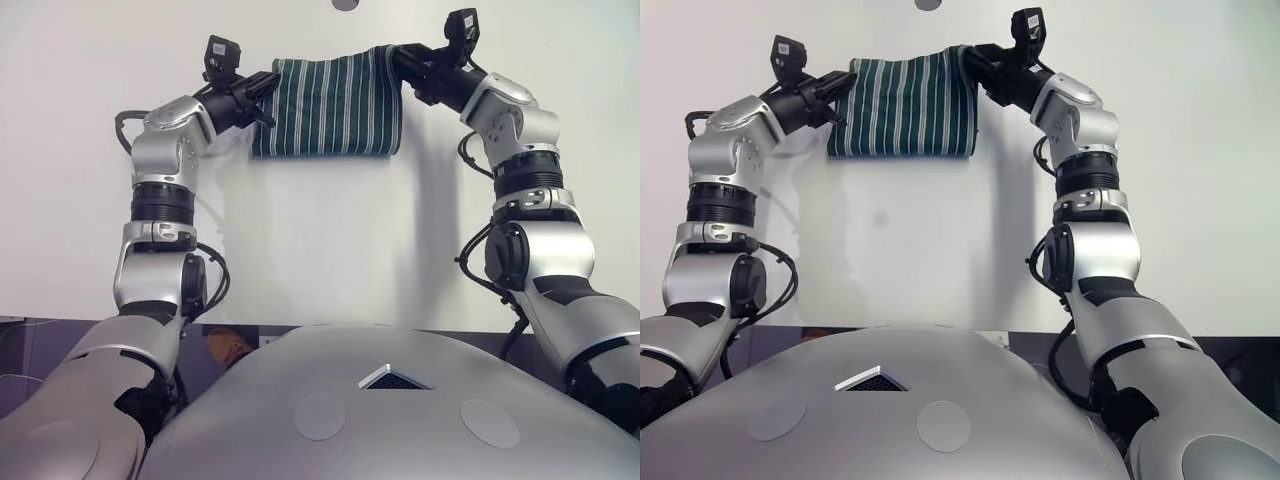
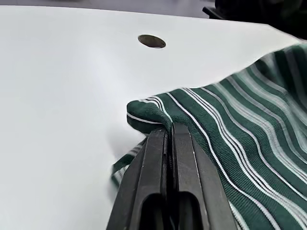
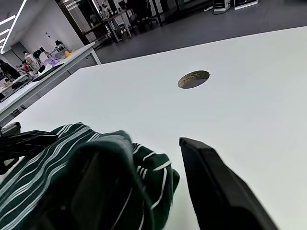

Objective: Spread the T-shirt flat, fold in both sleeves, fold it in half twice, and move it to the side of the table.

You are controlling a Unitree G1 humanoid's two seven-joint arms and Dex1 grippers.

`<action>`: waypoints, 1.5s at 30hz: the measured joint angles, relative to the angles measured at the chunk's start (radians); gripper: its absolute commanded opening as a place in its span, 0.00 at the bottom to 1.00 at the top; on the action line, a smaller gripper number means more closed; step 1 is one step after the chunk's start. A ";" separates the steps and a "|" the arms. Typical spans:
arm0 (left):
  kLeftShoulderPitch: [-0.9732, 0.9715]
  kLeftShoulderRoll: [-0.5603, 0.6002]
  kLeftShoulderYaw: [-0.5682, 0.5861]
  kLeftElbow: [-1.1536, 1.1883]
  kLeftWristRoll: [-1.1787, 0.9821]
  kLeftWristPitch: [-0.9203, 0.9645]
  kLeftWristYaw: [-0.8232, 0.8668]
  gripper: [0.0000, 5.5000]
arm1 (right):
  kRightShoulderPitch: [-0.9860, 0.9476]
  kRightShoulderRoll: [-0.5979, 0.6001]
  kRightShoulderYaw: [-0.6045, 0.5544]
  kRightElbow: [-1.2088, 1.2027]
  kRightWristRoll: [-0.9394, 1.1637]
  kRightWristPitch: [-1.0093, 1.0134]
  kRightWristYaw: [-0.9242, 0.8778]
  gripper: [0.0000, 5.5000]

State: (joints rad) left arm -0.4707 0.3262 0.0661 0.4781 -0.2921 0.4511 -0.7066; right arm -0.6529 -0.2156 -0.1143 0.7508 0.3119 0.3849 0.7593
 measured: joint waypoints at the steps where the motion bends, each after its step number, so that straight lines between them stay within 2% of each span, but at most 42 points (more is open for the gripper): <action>1: 0.016 0.008 0.009 -0.036 -0.014 0.028 -0.002 0.00 | 0.015 -0.014 0.001 -0.026 0.003 0.021 0.019 0.46; 4: 0.054 0.032 0.018 -0.111 -0.031 0.098 0.000 0.00 | 0.069 -0.072 0.003 -0.092 0.009 0.093 0.081 0.46; 6: 0.061 0.032 0.015 -0.114 -0.029 0.106 0.009 0.00 | 0.083 -0.083 -0.017 -0.124 0.025 0.099 0.075 0.40; 9: 0.065 0.029 0.007 -0.114 -0.016 0.094 0.020 0.14 | 0.085 -0.035 -0.055 -0.311 0.119 0.084 0.076 0.25; 11: 0.065 0.028 0.016 -0.113 -0.020 0.084 0.025 0.19 | 0.086 0.030 -0.001 -0.359 0.118 0.084 0.070 0.19; 14: 0.046 0.028 0.032 -0.091 -0.019 0.060 0.045 0.19 | 0.064 0.189 0.126 -0.208 0.043 0.065 0.021 0.08; 16: 0.016 0.030 0.064 -0.080 -0.020 0.019 0.071 0.19 | 0.023 0.239 0.151 -0.086 0.014 0.056 -0.013 0.01; 20: -0.037 0.049 0.135 -0.010 0.010 -0.167 0.173 0.19 | -0.079 0.271 0.128 0.166 -0.038 0.024 -0.155 0.00; 23: -0.048 0.050 0.155 0.037 0.021 -0.243 0.219 0.19 | -0.088 0.217 0.101 0.222 -0.065 -0.018 -0.239 0.00; 25: -0.047 0.051 0.167 0.047 0.026 -0.271 0.243 0.19 | -0.051 0.098 0.074 0.220 -0.074 -0.064 -0.244 0.00; 27: -0.033 0.049 0.173 0.047 0.027 -0.291 0.262 0.19 | 0.004 -0.069 -0.013 0.219 -0.053 -0.107 -0.283 0.00; 29: 0.009 0.044 0.176 0.047 0.027 -0.299 0.290 0.19 | 0.097 -0.220 -0.136 0.200 -0.021 -0.146 -0.406 0.00; 32: 0.062 0.028 0.182 0.029 0.027 -0.307 0.325 0.19 | 0.307 -0.295 -0.280 0.029 -0.002 -0.168 -0.640 0.00; 34: 0.074 0.023 0.184 0.020 0.027 -0.312 0.340 0.19 | 0.427 -0.253 -0.324 -0.130 -0.012 -0.172 -0.781 0.00; 36: 0.085 0.007 0.183 0.007 0.028 -0.327 0.364 0.19 | 0.580 -0.134 -0.328 -0.400 -0.120 -0.173 -0.989 0.00; 39: 0.104 -0.013 0.178 -0.013 0.029 -0.336 0.371 0.09 | 0.670 -0.056 -0.227 -0.709 -0.316 -0.155 -1.132 0.00; 42: 0.108 -0.054 0.171 -0.072 0.026 -0.336 0.385 0.00 | 0.521 -0.091 -0.071 -0.961 -0.502 -0.179 -1.122 0.00; 43: 0.104 -0.066 0.169 -0.082 0.025 -0.337 0.390 0.00 | 0.481 -0.082 -0.015 -1.012 -0.520 -0.192 -1.102 0.00; 45: 0.106 -0.079 0.167 -0.087 0.025 -0.336 0.402 0.00 | 0.488 -0.019 0.020 -1.014 -0.507 -0.179 -1.086 0.00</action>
State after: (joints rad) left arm -0.3647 0.2470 0.2327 0.3911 -0.2669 0.1147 -0.3051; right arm -0.1646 -0.2348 -0.0940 -0.2632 -0.1956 0.2055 -0.3266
